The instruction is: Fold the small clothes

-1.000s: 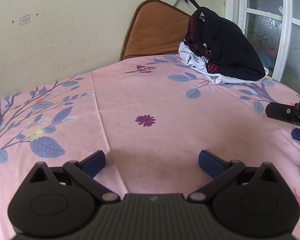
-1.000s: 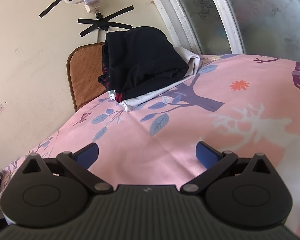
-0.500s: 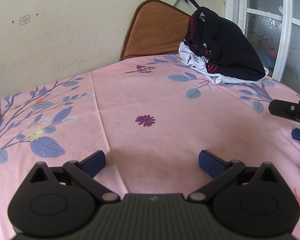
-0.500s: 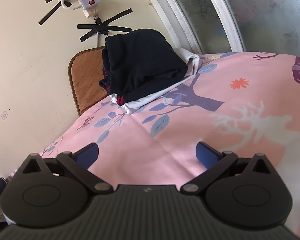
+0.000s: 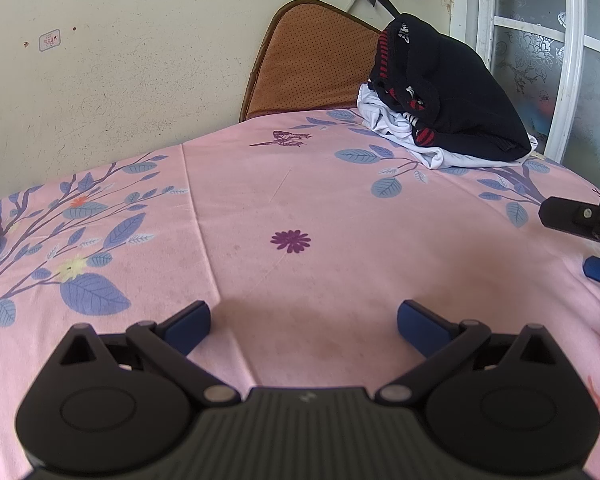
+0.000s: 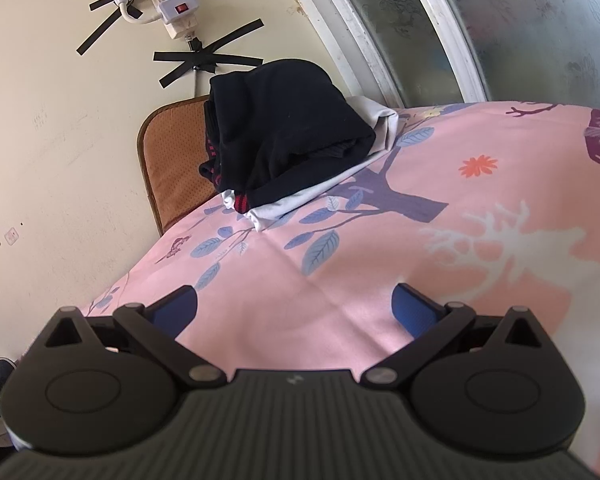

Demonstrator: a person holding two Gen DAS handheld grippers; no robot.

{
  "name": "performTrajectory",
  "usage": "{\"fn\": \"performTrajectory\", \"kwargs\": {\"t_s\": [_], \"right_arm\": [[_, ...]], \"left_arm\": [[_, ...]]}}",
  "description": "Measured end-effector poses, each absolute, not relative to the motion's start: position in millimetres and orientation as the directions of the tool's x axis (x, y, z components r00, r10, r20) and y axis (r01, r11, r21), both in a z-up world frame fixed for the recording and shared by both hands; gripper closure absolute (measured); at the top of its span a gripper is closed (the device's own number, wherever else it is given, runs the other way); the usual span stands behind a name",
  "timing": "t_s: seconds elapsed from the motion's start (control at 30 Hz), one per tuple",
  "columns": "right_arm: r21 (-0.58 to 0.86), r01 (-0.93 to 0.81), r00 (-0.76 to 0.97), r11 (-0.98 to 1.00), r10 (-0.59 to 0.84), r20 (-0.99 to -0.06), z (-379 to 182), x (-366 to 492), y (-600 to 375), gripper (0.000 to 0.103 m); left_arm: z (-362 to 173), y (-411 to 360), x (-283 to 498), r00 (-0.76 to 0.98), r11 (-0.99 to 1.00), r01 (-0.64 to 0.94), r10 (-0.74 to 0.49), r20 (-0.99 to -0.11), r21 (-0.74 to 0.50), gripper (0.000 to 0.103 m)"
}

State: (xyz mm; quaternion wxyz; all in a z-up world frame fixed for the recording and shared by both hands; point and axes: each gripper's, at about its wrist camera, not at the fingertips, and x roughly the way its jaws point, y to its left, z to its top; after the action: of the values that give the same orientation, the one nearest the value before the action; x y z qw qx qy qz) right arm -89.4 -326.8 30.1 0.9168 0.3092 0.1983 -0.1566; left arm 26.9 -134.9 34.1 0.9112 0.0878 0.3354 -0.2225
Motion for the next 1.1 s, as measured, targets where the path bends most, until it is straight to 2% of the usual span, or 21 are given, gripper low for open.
{"fn": "performTrajectory", "kwargs": {"t_s": [1.1], "right_arm": [[0.499, 0.405, 0.871, 0.766, -0.159, -0.464, 30.7, -88.5, -326.5, 0.0]], "left_arm": [[34.2, -135.0, 26.8, 0.676, 0.886, 0.464, -0.346, -0.65, 0.011, 0.0]]}}
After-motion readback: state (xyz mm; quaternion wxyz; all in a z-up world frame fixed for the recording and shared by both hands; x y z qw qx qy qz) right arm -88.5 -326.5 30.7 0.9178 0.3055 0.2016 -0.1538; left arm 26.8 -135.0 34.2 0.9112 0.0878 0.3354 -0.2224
